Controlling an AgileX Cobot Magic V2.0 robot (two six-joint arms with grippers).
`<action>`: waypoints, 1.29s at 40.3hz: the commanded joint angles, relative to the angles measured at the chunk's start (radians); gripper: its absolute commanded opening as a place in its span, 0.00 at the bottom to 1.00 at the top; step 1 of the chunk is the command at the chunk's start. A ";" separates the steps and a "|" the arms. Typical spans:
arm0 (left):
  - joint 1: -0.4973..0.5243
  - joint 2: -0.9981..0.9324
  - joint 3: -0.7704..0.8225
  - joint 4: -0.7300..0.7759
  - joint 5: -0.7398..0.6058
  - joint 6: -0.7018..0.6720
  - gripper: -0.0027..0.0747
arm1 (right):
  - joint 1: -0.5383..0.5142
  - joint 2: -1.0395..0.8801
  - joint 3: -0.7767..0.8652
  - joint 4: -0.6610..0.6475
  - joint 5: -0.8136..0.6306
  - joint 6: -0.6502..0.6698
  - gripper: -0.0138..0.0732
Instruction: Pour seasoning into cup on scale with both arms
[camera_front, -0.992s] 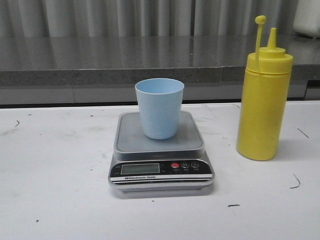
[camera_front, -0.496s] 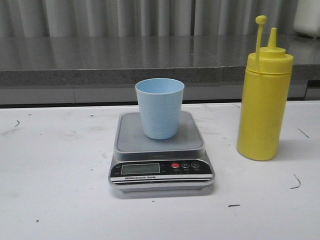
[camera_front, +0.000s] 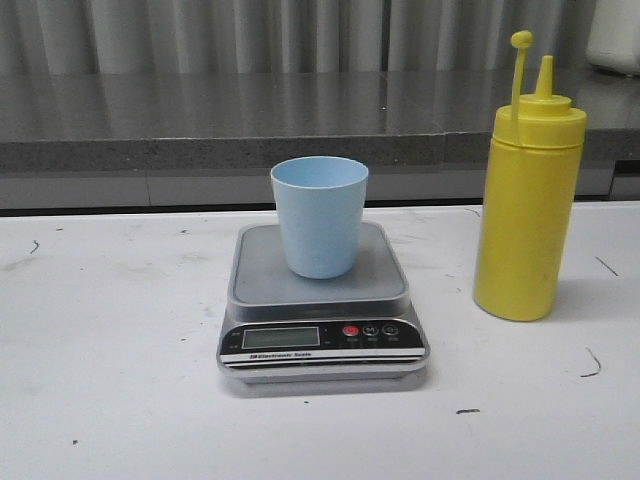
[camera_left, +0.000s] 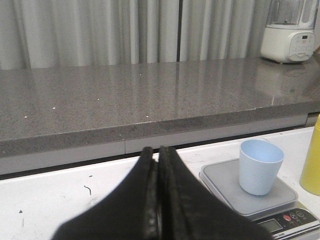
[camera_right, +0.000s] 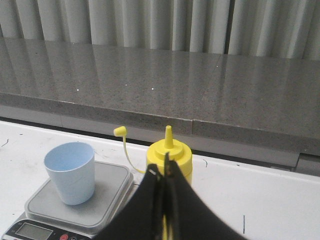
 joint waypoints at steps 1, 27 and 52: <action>0.000 0.014 -0.024 -0.007 -0.079 -0.009 0.01 | -0.005 0.005 -0.038 -0.003 -0.069 -0.011 0.09; 0.036 -0.017 0.040 -0.024 -0.113 -0.009 0.01 | -0.005 0.005 -0.038 -0.003 -0.069 -0.011 0.09; 0.360 -0.038 0.455 -0.119 -0.502 -0.009 0.01 | -0.005 0.007 -0.038 -0.003 -0.069 -0.011 0.09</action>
